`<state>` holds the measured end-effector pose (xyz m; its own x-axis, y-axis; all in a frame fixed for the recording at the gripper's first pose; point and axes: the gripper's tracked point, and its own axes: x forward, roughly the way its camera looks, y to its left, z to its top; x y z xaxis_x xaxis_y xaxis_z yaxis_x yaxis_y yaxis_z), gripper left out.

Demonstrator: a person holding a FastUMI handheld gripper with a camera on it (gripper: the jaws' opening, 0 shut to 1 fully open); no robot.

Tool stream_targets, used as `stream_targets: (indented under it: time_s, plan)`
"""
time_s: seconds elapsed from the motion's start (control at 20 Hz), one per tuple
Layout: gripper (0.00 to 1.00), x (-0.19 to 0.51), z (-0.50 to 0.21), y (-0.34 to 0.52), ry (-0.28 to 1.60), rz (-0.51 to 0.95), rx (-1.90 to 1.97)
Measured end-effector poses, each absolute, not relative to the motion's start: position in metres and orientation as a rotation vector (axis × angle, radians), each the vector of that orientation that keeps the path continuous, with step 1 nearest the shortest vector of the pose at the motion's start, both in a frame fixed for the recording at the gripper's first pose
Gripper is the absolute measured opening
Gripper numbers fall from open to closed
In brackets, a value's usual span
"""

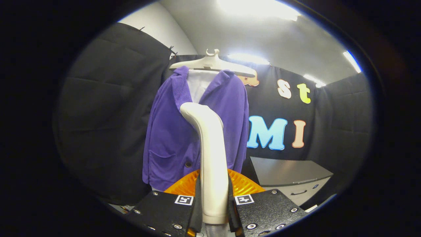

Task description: Iron the clothes twice with a garment steamer, once on the left side and once on the right side.

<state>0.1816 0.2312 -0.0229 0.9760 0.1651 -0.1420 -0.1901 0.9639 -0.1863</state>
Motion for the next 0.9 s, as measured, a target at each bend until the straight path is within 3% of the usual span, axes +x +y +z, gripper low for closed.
stream_targets:
  time_s: [0.45, 0.9]
  plan:
    - [0.32, 0.235, 0.053, 0.309, -0.042, 0.192, -0.225]
    - [0.32, 0.276, 0.061, 0.349, -0.061, 0.177, -0.245]
